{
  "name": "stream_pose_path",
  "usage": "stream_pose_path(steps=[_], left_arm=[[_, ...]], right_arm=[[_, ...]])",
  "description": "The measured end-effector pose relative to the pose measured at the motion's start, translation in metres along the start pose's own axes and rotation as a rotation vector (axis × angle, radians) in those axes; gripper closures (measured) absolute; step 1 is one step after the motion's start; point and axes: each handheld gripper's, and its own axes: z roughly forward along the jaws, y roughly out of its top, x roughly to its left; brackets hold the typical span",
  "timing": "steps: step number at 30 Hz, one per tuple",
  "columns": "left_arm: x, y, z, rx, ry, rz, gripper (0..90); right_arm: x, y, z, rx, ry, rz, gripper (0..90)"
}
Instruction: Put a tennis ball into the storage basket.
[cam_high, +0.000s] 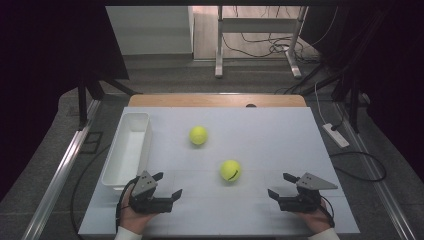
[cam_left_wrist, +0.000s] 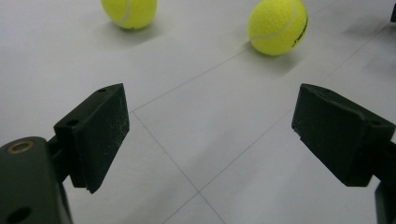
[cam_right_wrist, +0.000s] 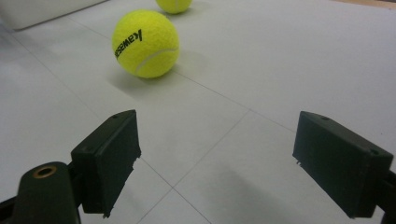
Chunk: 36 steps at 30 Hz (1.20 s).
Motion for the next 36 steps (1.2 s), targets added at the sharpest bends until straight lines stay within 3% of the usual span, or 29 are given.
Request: stream_pose_path(steps=[8,12,22,36], left_arm=[[0.001,0.011,0.001,0.005,0.000,-0.007,12.6],[0.003,0.015,0.001,0.002,-0.029,-0.039,13.3],[-0.003,0.015,-0.004,0.007,-0.019,-0.035,13.5],[-0.010,0.024,0.002,0.015,-0.025,-0.032,12.8]], right_arm=[[0.000,0.000,0.000,0.001,0.001,-0.006,14.2],[0.002,0.000,-0.001,-0.004,0.004,-0.016,14.3],[0.002,-0.001,-0.003,0.000,-0.001,-0.014,14.4],[0.005,0.002,-0.001,0.003,0.002,-0.031,14.4]])
